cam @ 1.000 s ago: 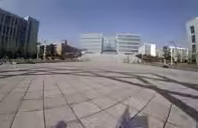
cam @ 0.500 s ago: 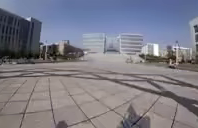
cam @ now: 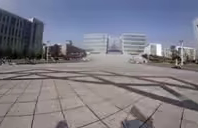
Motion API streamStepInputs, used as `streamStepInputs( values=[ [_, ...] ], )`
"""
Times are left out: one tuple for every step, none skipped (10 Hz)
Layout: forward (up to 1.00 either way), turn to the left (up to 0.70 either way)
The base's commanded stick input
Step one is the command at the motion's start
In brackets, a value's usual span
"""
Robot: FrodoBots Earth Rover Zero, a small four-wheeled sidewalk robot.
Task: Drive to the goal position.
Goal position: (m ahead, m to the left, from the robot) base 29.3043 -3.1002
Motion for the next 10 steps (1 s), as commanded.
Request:
streamStepInputs(
  values=[
    [1.0, 0.0],
    [1.0, 0.0],
    [1.0, 0.0],
    [1.0, 0.0],
    [1.0, 0.06],
    [1.0, 0.17],
    [1.0, -0.06],
    [1.0, -0.4],
    [1.0, -0.4],
    [1.0, -0.4]
  ],
)
